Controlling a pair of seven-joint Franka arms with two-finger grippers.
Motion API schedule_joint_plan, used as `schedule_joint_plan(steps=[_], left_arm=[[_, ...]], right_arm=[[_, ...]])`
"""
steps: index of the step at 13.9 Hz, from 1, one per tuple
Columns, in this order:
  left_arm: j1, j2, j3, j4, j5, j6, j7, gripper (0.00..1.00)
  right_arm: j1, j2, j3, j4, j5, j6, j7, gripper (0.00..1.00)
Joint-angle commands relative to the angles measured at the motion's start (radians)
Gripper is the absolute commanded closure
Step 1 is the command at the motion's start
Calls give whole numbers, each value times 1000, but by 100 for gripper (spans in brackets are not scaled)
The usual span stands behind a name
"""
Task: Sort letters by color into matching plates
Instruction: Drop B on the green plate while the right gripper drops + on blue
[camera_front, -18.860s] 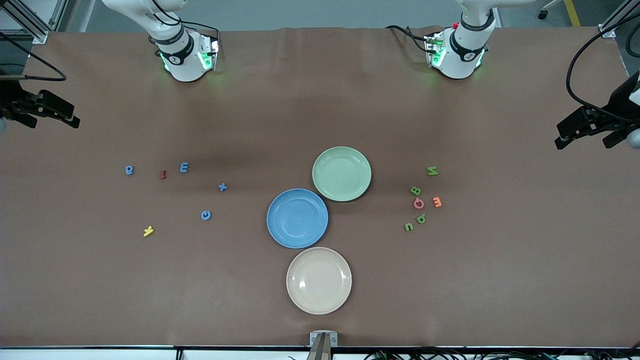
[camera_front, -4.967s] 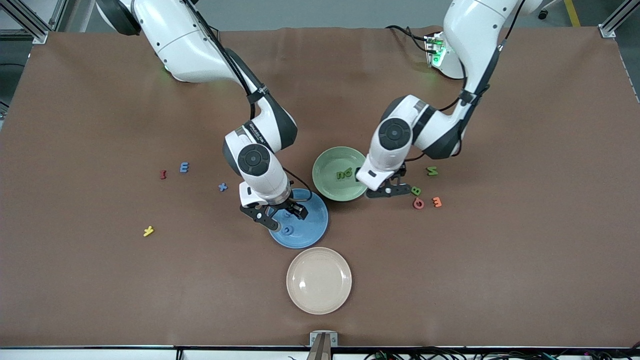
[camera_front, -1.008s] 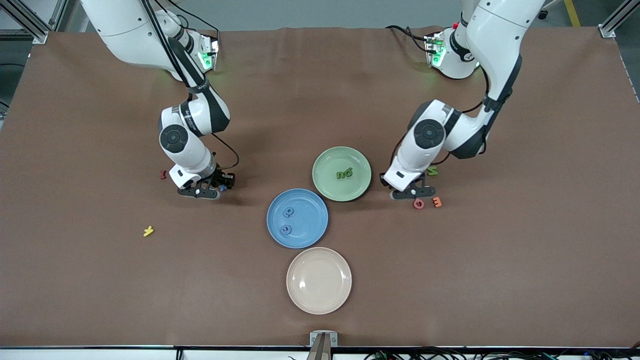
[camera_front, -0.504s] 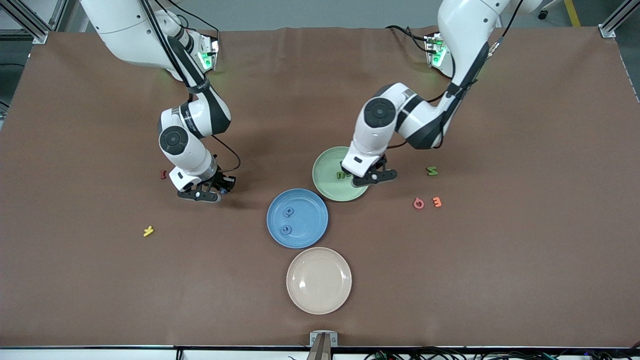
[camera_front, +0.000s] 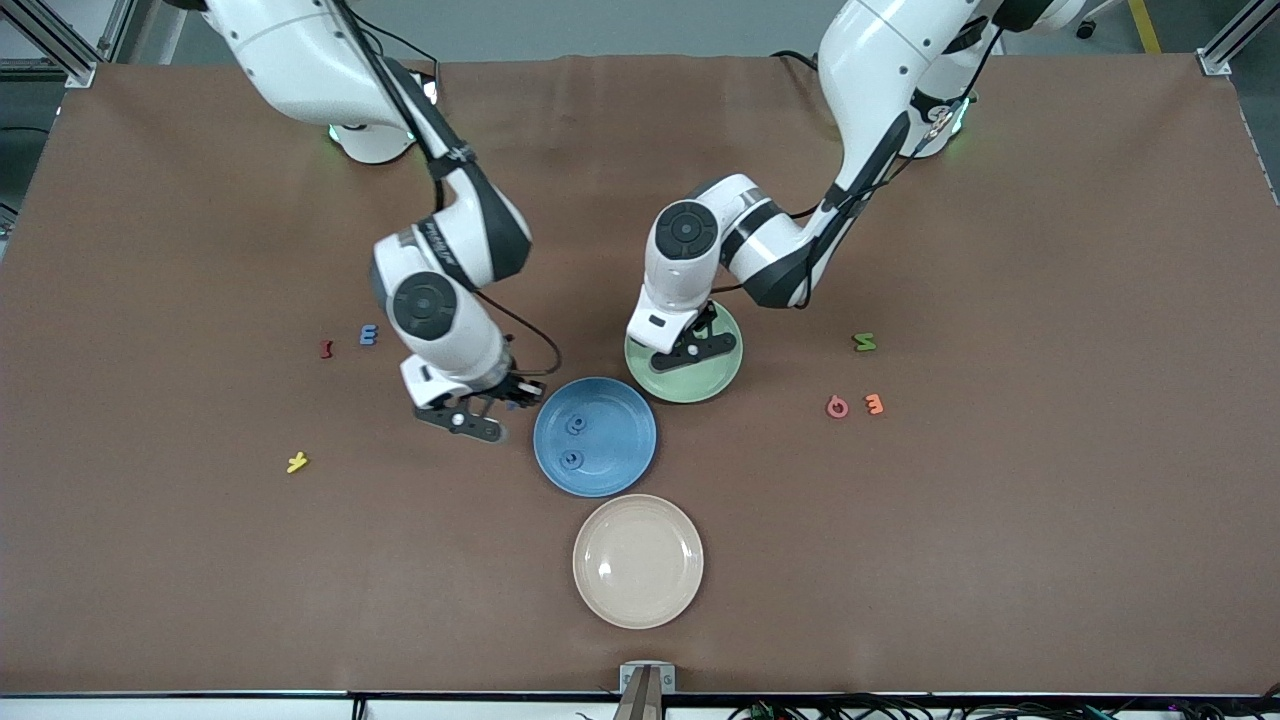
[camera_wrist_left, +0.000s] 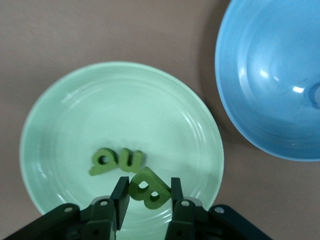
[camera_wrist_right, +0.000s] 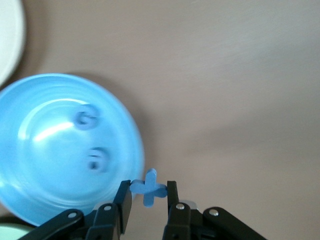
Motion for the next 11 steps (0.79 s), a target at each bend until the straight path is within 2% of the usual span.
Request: schedule_joint_plan(steps=[1,2,5,6,8,11], left_arm=[[-24,33,7,47,4,-26,-23,79],[-26,36,8,47,4,-28,-23,77],[-24,36,8,47,10,-28,-23,44],[-24,33,8,47,10,-28,-23,22],[-14,24,8,47,11,-28,-22,9],[29,-21,10,19,14,-38,-8,6]], right_arm=[[31,116,-5,140,6,-15,92,100],[40,128,-5,151,3,-17,118,100],[49,140,-5,158,3,-15,140,100],[52,142,-5,160,1,-15,153,100],[58,143,-5,172,3,-15,172,100],[63,159,-2,201,3,-15,196,100]])
